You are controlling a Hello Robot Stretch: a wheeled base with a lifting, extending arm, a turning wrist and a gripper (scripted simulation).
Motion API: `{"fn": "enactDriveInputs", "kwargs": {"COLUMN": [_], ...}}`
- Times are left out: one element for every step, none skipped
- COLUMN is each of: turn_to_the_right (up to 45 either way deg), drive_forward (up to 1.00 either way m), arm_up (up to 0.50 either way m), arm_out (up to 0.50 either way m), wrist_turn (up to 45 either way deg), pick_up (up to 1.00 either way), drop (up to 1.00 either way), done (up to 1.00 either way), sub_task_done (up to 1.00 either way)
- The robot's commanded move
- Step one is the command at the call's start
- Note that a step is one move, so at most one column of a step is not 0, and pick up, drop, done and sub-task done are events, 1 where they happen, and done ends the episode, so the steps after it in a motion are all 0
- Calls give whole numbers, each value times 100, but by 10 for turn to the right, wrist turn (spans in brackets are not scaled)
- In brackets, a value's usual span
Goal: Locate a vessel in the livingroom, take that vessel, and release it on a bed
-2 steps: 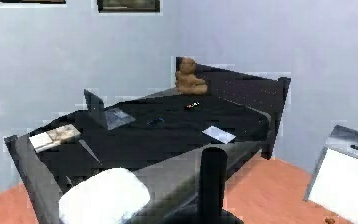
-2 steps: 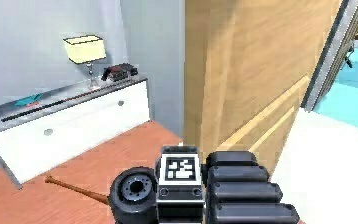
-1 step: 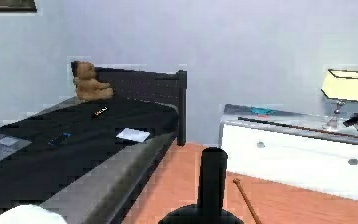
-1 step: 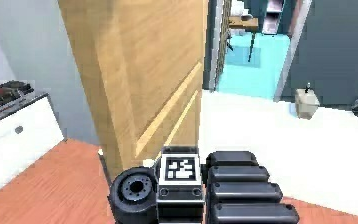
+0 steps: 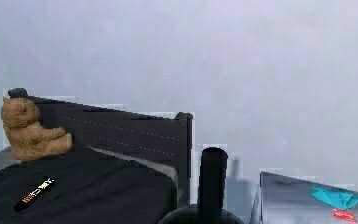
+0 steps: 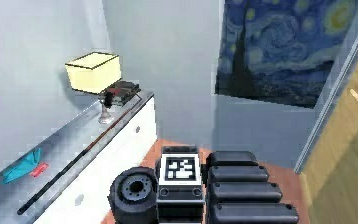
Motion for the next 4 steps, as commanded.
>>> {"fn": "enactDriveInputs", "kwargs": {"turn_to_the_right": [390,0,-390,450], "drive_forward": [0,5,0,0], "arm_up": [0,0,0,0], "arm_out": [0,0,0,0], "wrist_turn": [0,0,0,0], "pick_up": [0,0,0,0], "drop": [0,0,0,0], "done": [0,0,0,0], "sub_task_done": [0,0,0,0]}}
